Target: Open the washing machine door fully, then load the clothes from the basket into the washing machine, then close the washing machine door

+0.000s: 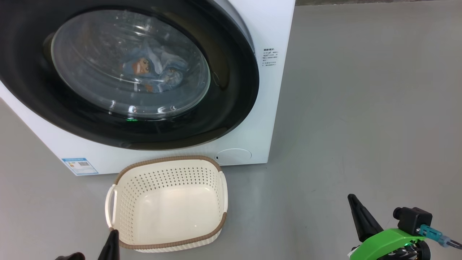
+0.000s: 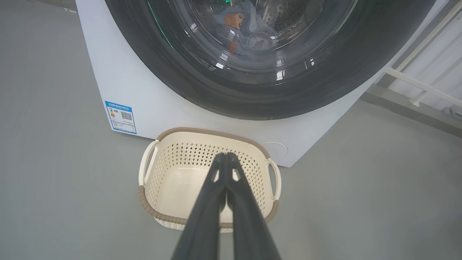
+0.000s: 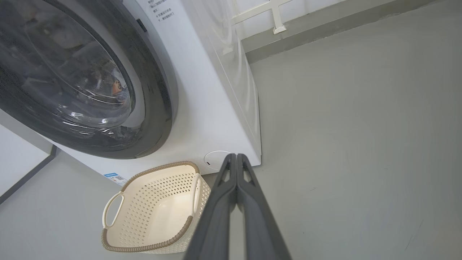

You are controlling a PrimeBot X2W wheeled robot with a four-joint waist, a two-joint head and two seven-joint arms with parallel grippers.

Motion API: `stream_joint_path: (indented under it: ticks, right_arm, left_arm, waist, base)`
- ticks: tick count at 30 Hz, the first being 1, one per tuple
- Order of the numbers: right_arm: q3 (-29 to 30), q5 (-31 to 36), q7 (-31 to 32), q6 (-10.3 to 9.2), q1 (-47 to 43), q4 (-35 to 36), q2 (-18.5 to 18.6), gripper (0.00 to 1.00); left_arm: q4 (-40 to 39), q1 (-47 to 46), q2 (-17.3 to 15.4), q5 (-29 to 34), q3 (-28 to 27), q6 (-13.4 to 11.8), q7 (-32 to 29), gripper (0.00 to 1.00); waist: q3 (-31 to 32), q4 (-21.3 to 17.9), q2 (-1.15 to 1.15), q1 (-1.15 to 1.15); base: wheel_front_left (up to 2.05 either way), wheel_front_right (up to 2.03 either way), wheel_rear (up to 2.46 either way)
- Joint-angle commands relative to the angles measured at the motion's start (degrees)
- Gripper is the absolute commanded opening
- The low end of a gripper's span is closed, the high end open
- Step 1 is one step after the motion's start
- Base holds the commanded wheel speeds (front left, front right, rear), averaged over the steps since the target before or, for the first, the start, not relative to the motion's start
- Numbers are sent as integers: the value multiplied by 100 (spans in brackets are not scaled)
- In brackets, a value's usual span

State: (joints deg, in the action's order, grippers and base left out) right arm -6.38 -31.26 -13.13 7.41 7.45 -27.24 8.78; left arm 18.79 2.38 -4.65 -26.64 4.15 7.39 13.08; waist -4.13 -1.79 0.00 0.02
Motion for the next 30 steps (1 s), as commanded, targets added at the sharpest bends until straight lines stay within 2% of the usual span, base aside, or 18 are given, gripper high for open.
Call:
stream_joint_path:
  ticks: [1, 30]
  right_arm:
    - [71, -190, 35, 1, 106, 174, 20, 0]
    - [366, -1646, 506, 2, 55, 452, -124, 0]
  left_arm:
    - [-132, -132, -71, -185, -81, 1, -32, 0]
    - [-209, -317, -29, -1772, -299, 3, -486, 0]
  waist:
    - [-1, 4, 0, -1]
    - [95, 47, 0, -2]
  base:
    - [0, 0, 0]
    - [0, 0, 0]
